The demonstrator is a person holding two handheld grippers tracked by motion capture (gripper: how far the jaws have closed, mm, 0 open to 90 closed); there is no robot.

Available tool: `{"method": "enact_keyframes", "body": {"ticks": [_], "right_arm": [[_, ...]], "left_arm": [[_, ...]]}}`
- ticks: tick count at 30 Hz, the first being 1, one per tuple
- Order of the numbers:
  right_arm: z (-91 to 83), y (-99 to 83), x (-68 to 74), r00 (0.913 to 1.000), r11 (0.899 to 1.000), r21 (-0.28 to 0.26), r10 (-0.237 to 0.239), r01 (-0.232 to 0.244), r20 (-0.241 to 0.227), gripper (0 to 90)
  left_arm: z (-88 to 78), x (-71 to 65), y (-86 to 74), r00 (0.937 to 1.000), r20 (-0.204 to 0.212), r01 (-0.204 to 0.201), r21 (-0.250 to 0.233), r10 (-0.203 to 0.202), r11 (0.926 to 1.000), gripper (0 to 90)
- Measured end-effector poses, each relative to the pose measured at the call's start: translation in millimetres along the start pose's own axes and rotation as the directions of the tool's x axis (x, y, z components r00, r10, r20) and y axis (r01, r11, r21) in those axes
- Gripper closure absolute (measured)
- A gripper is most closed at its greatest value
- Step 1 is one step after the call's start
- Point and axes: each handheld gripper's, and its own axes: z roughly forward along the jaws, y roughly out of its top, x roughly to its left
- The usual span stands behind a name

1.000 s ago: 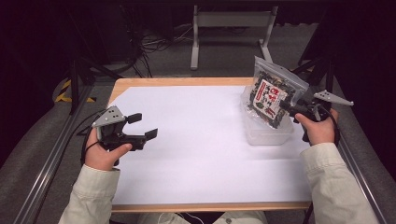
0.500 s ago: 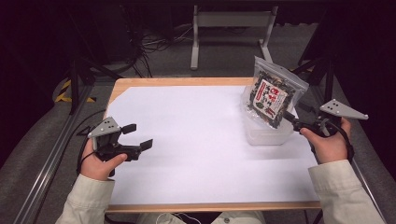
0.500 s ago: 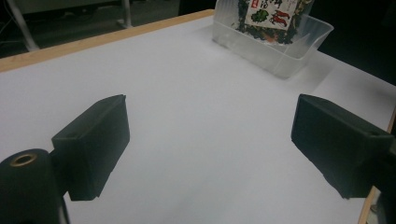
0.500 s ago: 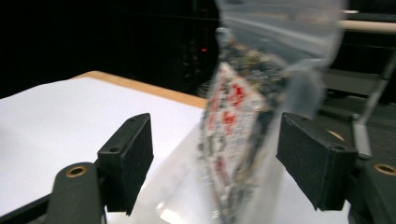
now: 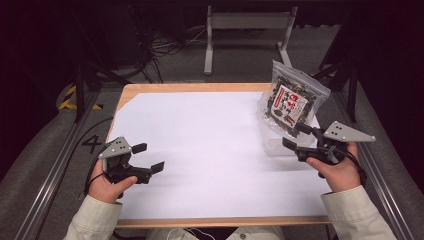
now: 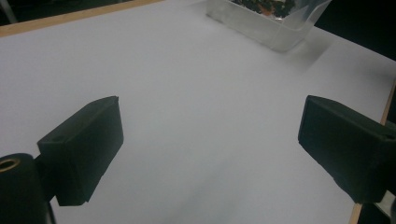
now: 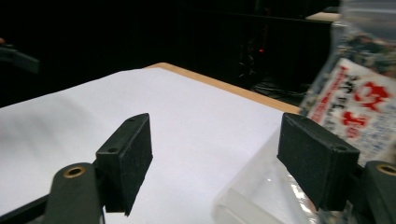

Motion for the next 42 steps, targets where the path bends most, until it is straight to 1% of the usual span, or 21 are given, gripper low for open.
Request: {"method": "enact_keyframes", "body": {"ticks": [2, 5, 6, 8, 10, 13, 15, 16, 17, 18, 19, 22, 24, 26, 28, 32, 35, 36, 37, 38, 42], "right_arm": [[5.0, -1.1, 7.4, 0.9992, 1.0, 0.006, -0.015, 0.015, -0.036, 25.7], [10.6, -3.1, 13.5, 0.9974, 1.0, 0.006, -0.03, 0.031, -0.065, 25.0], [10.6, -3.1, 13.5, 0.9974, 1.0, 0.006, -0.03, 0.031, -0.065, 25.0], [15.2, -6.3, 18.3, 0.9959, 0.999, 0.004, -0.033, 0.033, -0.085, 24.8], [19.9, -10.1, 22.1, 0.9946, 0.999, 0.001, -0.04, 0.04, -0.095, 24.5], [26.3, -16.4, 25.4, 0.9939, 1.0, -0.008, -0.027, 0.026, -0.107, 24.2], [28.9, -19.0, 26.3, 0.9936, 1.0, -0.013, -0.023, 0.021, -0.111, 24.2], [31.9, -21.9, 27.0, 0.9932, 1.0, -0.013, -0.023, 0.022, -0.114, 24.1], [36.3, -26.4, 28.1, 0.9905, 0.999, -0.005, -0.032, 0.031, -0.134, 24.1], [41.0, -33.1, 29.3, 0.9898, 0.999, 0.002, -0.033, 0.033, -0.139, 24.2], [42.7, -35.7, 29.4, 0.9892, 1.0, 0.005, -0.03, 0.031, -0.143, 24.1], [47.2, -42.1, 30.0, 0.9879, 1.0, 0.008, -0.024, 0.026, -0.153, 24.2], [55.8, -52.8, 31.9, 0.9863, 0.999, 0.027, -0.019, 0.024, -0.164, 24.2], [59.9, -57.7, 32.4, 0.9857, 0.999, 0.039, -0.013, 0.02, -0.168, 24.3], [61.9, -60.7, 32.7, 0.9859, 0.999, 0.049, -0.012, 0.02, -0.167, 24.4], [67.3, -71.1, 33.6, 0.9875, 0.996, 0.085, -0.015, 0.029, -0.157, 24.4], [68.8, -75.0, 33.4, 0.9885, 0.995, 0.097, -0.019, 0.034, -0.15, 24.2], [69.9, -76.4, 33.3, 0.9886, 0.993, 0.109, -0.019, 0.036, -0.149, 23.7], [71.4, -78.0, 33.0, 0.9882, 0.99, 0.137, -0.024, 0.045, -0.151, 22.9], [72.6, -79.4, 33.2, 0.9882, 0.986, 0.158, -0.028, 0.052, -0.15, 22.5], [76.9, -83.2, 34.4, 0.9883, 0.977, 0.209, -0.02, 0.051, -0.151, 21.2]], "left_arm": [[4.1, 0.9, -4.8, 0.9997, 0.022, -0.006, 0.009, 0.006, 0.9999, 6.5], [8.1, 1.4, -8.4, 0.9995, 0.033, 0.0, 0.017, 0.0, 0.9999, 5.7], [8.1, 1.4, -8.4, 0.9995, 0.033, 0.0, 0.017, 0.0, 0.9999, 5.3], [9.8, 3.2, -10.2, 0.9993, 0.038, -0.005, 0.009, 0.005, 0.9999, 4.6], [10.1, 5.0, -11.8, 0.9995, 0.029, -0.01, 0.002, 0.009, 1.0, 2.3], [10.0, 7.1, -14.6, 0.9996, 0.023, 0.017, -0.015, -0.016, 0.9997, 1.8], [10.0, 8.6, -15.5, 0.9998, 0.018, 0.01, -0.026, -0.01, 0.9996, 1.8], [10.8, 8.9, -17.1, 0.9996, 0.021, 0.018, -0.041, -0.017, 0.999, 1.8], [11.4, 9.8, -18.2, 0.9996, 0.026, 0.012, -0.044, -0.011, 0.999, 1.8], [11.9, 10.3, -19.3, 0.9994, 0.033, 0.012, -0.046, -0.01, 0.9989, 1.7], [14.4, 10.4, -21.3, 0.9993, 0.036, 0.014, -0.069, -0.012, 0.9975, 1.7], [16.5, 10.7, -22.7, 0.9995, 0.031, 0.009, -0.066, -0.007, 0.9978, 1.7], [19.3, 10.9, -25.9, 0.999, 0.038, 0.024, -0.082, -0.021, 0.9963, 1.6], [21.3, 11.5, -27.7, 0.9988, 0.043, 0.028, -0.081, -0.025, 0.9963, 1.7], [22.9, 12.2, -29.1, 0.9989, 0.04, 0.027, -0.079, -0.024, 0.9965, 1.7], [26.6, 11.2, -33.0, 0.9988, 0.027, 0.043, -0.085, -0.04, 0.9955, 1.5], [29.0, 11.4, -35.8, 0.999, 0.028, 0.037, -0.083, -0.035, 0.9959, 1.5], [30.0, 11.4, -36.9, 0.9988, 0.029, 0.041, -0.08, -0.038, 0.996, 1.6], [30.7, 11.0, -37.8, 0.9986, 0.029, 0.047, -0.079, -0.045, 0.9958, 1.6], [31.1, 11.4, -38.2, 0.9988, 0.03, 0.041, -0.08, -0.038, 0.996, 1.6], [32.6, 10.3, -40.4, 0.9986, 0.029, 0.046, -0.073, -0.044, 0.9963, 1.7]]}}
